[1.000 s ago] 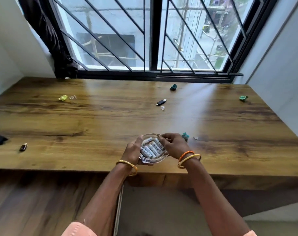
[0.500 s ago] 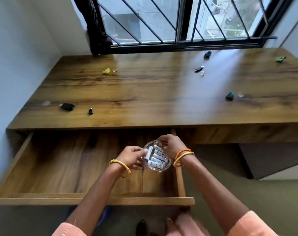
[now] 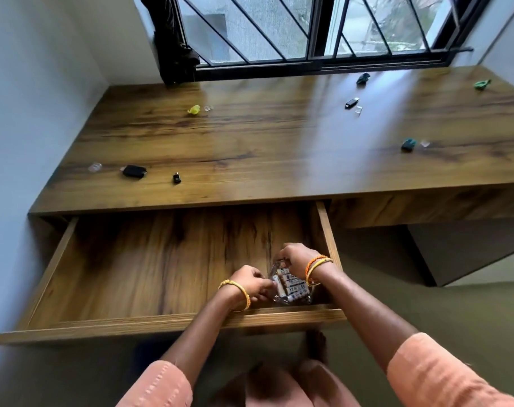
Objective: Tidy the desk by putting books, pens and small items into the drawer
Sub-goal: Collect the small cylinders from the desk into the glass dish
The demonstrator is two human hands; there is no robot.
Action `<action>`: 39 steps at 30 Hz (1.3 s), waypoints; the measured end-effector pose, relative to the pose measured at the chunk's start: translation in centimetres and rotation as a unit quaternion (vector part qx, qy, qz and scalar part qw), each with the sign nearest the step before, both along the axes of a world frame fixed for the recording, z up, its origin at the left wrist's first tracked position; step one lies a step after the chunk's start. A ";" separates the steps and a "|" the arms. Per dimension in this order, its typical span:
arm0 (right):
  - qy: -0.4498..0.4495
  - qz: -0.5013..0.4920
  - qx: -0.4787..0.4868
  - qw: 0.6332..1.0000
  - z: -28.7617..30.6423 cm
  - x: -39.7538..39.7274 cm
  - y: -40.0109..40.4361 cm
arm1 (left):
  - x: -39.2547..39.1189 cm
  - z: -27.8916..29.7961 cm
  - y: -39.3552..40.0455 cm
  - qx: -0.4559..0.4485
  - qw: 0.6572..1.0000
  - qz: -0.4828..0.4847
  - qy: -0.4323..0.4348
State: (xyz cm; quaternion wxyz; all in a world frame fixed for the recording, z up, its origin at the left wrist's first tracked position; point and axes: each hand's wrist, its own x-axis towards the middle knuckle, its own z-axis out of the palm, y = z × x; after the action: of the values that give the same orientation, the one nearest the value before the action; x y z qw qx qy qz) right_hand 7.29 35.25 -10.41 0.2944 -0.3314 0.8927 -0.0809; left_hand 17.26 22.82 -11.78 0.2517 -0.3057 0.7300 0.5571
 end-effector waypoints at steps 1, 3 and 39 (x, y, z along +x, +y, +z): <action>-0.003 -0.002 0.004 1.000 -0.2 0.1 0.1 | 0.0 -0.3 0.0 -0.005 1.000 -0.003 0.000; -0.006 -0.009 0.013 1.000 -0.8 0.1 0.3 | 0.0 -0.8 0.2 -0.018 1.000 -0.016 -0.004; -0.067 -0.305 -0.071 0.947 -3.5 1.1 -1.3 | 0.1 -2.4 1.0 -0.164 0.977 -0.089 0.106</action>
State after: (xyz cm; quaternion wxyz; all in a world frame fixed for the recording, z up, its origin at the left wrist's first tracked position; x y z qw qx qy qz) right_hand 8.35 33.92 -13.94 0.2908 -0.0574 0.9211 -0.2524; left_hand 17.33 23.79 -14.16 0.1678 -0.2156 0.8583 0.4345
